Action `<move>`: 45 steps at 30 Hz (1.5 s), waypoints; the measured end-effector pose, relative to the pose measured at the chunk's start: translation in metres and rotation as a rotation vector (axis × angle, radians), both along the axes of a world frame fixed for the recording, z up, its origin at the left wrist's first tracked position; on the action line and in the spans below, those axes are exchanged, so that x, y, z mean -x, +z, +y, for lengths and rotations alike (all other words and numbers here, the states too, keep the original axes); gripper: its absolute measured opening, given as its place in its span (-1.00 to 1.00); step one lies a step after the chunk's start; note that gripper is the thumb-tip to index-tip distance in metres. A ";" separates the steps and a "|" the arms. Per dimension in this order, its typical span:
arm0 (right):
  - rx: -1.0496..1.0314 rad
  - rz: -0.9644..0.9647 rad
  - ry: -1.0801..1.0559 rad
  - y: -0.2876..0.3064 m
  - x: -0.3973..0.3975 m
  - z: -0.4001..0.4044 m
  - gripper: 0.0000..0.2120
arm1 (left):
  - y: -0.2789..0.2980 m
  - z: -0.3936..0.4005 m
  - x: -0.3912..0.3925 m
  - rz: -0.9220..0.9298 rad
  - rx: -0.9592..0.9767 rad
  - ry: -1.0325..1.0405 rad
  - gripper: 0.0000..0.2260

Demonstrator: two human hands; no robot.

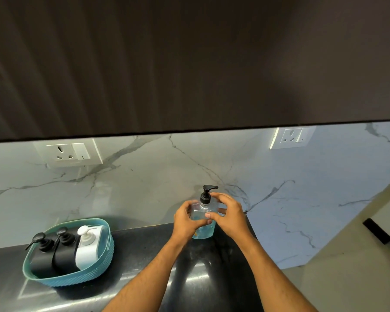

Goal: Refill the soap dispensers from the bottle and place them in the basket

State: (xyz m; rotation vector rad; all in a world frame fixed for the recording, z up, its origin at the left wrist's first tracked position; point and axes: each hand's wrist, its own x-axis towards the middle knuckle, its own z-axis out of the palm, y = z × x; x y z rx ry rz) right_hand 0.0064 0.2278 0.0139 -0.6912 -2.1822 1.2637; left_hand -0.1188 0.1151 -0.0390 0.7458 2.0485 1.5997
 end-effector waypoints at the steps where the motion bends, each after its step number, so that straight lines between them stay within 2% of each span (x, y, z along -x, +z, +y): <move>1: 0.008 0.001 0.004 0.000 0.000 0.001 -0.44 | 0.000 0.000 0.000 0.003 0.001 -0.005 -0.35; 10: 0.060 0.001 0.027 -0.005 0.004 0.004 -0.46 | 0.003 0.000 -0.002 0.055 0.008 -0.035 -0.44; 35: 0.098 0.011 0.054 -0.012 0.002 0.003 -0.45 | 0.014 -0.007 -0.003 0.105 0.122 -0.089 -0.41; 41: 0.095 -0.022 0.053 -0.019 0.003 0.005 -0.42 | 0.014 -0.008 -0.004 0.131 0.135 -0.079 -0.37; 45: 0.050 -0.057 0.023 -0.020 0.001 0.001 -0.32 | 0.019 -0.017 -0.005 0.156 0.120 -0.079 -0.26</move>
